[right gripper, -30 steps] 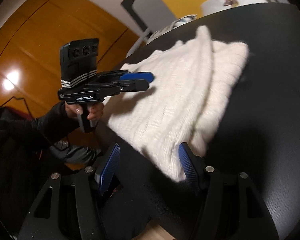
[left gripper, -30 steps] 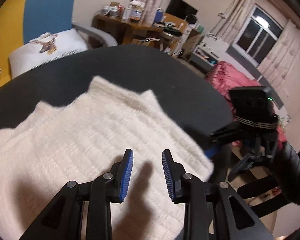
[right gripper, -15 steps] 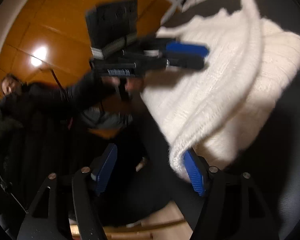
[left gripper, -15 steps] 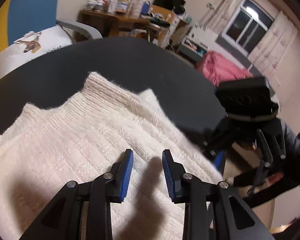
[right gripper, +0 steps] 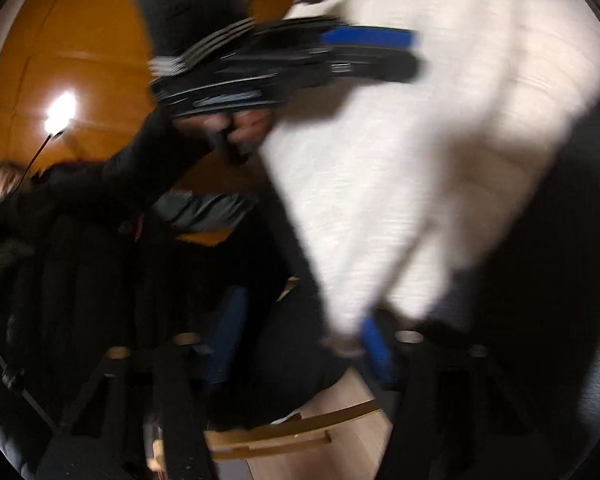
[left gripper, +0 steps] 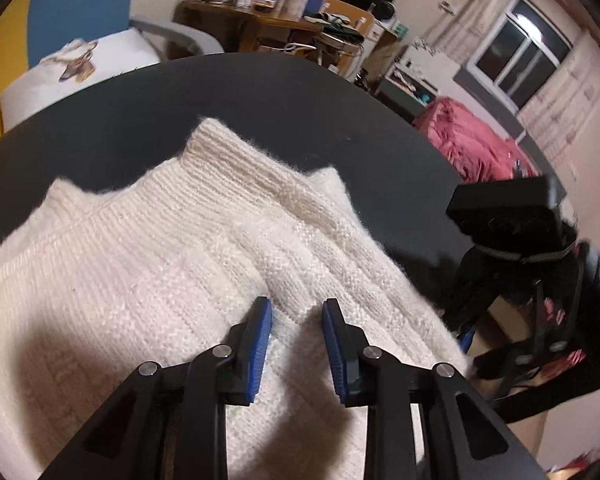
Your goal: Fold clothes
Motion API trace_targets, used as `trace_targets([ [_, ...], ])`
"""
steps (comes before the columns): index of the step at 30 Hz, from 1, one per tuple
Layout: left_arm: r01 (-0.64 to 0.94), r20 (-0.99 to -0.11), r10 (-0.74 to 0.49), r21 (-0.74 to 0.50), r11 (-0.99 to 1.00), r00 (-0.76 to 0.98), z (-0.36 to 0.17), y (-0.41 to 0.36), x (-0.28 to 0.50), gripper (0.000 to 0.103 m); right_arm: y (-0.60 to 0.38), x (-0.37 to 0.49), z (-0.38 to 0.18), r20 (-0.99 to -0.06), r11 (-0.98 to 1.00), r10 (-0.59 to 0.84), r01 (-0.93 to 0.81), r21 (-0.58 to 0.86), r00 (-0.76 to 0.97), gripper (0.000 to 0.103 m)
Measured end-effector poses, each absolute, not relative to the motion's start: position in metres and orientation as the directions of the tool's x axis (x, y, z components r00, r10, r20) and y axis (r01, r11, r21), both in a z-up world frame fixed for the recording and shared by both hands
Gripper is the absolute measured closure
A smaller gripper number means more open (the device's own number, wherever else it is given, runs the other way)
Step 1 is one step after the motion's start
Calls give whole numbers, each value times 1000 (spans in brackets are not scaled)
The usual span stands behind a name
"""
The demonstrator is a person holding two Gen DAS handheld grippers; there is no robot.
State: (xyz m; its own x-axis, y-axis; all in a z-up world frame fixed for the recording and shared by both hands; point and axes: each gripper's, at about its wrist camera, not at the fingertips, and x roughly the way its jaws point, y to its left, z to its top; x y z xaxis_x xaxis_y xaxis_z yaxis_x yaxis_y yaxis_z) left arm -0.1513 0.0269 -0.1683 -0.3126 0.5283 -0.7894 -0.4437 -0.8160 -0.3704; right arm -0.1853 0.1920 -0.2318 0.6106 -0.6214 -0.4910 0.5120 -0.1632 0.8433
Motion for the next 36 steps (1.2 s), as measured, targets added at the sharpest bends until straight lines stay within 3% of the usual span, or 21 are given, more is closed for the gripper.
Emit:
trace_targets([
  [4, -462, -768, 542, -365, -808, -340, -150, 17, -149, 75, 197, -181, -224, -524, -213, -679, 545, 811, 514, 61],
  [7, -457, -764, 515, -326, -828, -388, -136, 7, -161, 75, 193, -177, -211, -556, -253, -717, 586, 770, 420, 40],
  [9, -446, -762, 508, -322, -835, -402, -130, 0, -174, 75, 190, -174, -203, -573, -281, -739, 611, 740, 355, 37],
  [16, -375, -760, 566, -446, -812, -321, -130, -16, -251, 59, 176, -164, -178, -604, -380, -786, 665, 643, 135, 28],
  [23, -501, -797, 567, -411, -762, -208, -137, 1, -296, 58, 174, -163, -209, -484, -306, -857, 582, 753, 176, 23],
  [29, -534, -789, 607, -475, -700, -94, -151, 7, -313, 58, 179, -164, -212, -434, -271, -884, 568, 777, 172, 23],
  [32, -558, -774, 629, -493, -668, -69, -151, 10, -307, 61, 189, -171, -212, -422, -262, -890, 564, 783, 172, 23],
  [34, -591, -785, 612, -449, -671, -98, -148, 15, -300, 89, 192, -171, -212, -415, -258, -894, 565, 784, 168, 23],
  [36, -621, -788, 601, -406, -670, -133, -143, 20, -293, 97, 194, -172, -212, -413, -259, -896, 568, 782, 160, 23],
])
